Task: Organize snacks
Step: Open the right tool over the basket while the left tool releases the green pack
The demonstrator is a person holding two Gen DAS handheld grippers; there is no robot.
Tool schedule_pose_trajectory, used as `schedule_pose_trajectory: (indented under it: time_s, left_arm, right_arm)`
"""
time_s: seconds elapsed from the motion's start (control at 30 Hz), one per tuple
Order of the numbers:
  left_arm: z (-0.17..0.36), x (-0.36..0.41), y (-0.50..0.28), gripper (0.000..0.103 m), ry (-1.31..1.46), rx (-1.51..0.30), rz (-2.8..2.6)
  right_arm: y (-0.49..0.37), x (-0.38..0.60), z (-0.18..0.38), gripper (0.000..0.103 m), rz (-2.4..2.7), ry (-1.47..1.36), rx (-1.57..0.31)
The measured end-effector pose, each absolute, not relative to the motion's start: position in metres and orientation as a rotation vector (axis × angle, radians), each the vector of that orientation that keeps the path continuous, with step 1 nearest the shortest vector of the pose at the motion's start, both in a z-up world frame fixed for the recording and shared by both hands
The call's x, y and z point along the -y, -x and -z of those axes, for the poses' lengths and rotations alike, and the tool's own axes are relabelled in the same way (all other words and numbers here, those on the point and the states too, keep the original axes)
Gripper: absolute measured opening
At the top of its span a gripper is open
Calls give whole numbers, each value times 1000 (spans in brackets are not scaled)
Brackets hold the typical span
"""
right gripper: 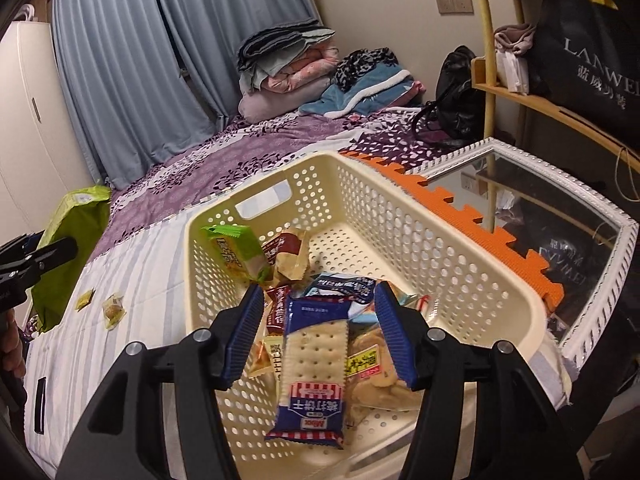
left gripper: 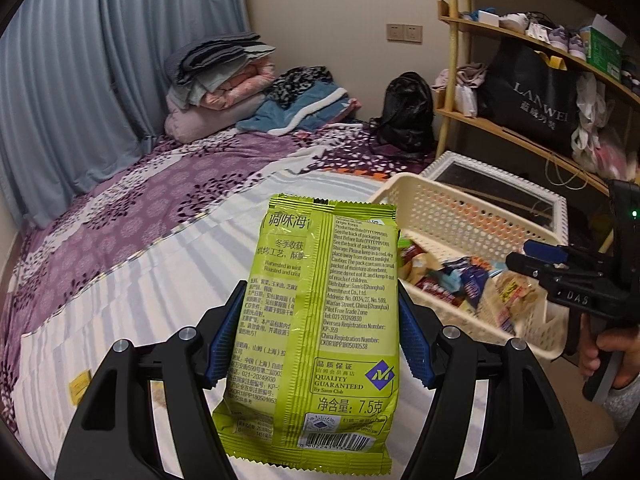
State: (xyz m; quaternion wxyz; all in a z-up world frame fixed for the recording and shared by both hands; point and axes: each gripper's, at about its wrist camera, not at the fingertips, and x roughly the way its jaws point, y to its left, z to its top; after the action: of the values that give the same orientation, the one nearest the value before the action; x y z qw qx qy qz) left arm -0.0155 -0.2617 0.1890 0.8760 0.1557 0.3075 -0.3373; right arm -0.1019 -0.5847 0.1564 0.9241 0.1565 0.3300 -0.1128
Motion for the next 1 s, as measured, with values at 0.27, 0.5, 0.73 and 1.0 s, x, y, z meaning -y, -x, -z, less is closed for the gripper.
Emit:
schedule_pose_trajectory:
  time_s: [0.27,0.5,0.73,1.0]
  left_arm:
    - [-187,319,14,70,-311,-657,807]
    - [-180,363,9,70,-258,-700,868]
    - [-168,393,6,87,-190,-737,899]
    - [-162,377,-3,90,-166,-751,853]
  right_arm:
    - [114,596,-158,58,266,-319,-657]
    - [120,602,-154,58,275,-339,-658]
    - [122,601,-153,58,275,-346,-661]
    - [120,601,-153,58,276,-355,-658]
